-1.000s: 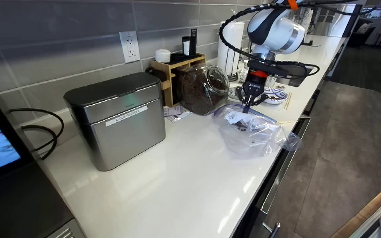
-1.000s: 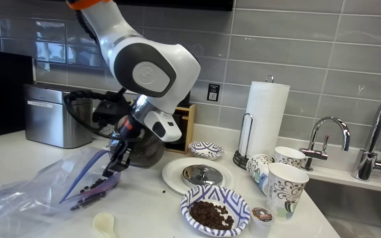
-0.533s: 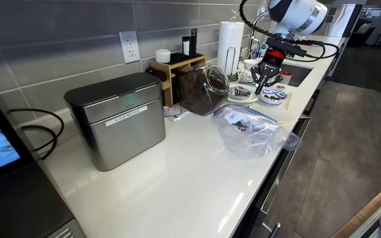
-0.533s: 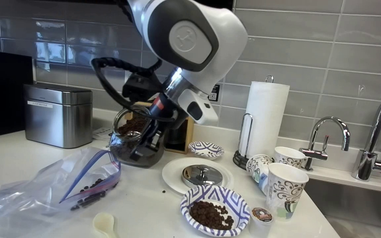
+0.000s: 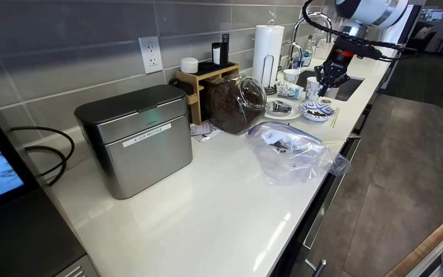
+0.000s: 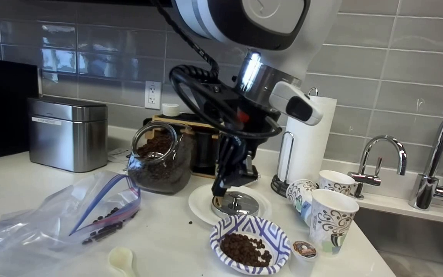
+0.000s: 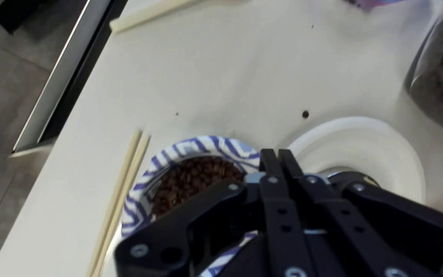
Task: Open the clear bag and put some coffee beans from the bag into the black and white bowl.
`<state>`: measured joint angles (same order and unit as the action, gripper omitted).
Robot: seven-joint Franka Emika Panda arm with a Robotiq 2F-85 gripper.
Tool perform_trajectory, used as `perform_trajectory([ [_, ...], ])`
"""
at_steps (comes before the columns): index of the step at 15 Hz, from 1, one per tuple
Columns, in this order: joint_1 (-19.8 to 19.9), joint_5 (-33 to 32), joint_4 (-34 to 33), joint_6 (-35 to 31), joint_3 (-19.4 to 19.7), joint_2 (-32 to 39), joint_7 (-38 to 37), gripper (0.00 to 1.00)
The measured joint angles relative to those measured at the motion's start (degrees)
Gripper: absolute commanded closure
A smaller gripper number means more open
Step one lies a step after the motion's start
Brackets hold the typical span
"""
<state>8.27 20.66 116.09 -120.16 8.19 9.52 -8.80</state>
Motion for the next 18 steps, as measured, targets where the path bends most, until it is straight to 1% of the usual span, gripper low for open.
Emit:
perform_trajectory([
  [3,0.0,-1.7,1.3,-7.7,0.1,0.0,2.8,0.99],
  [6,0.0,-1.8,2.5,-11.9,-0.1,0.1,4.5,0.99],
  [7,0.0,-1.8,2.8,-12.6,-0.1,0.2,4.8,0.70],
  [8,0.0,-1.8,2.9,-13.0,-0.2,0.2,5.0,0.69],
  [9,0.0,-1.8,3.0,-13.4,-0.2,0.3,5.2,0.64],
  [12,0.0,-1.8,3.1,-13.6,-0.2,0.5,5.5,0.40],
  [16,0.0,-1.8,3.1,-13.6,-0.2,0.5,5.8,0.12],
  [17,0.0,-1.8,3.1,-13.6,-0.2,0.5,6.3,0.03],
  [18,0.0,-1.8,3.1,-13.5,-0.2,0.4,7.2,0.00],
])
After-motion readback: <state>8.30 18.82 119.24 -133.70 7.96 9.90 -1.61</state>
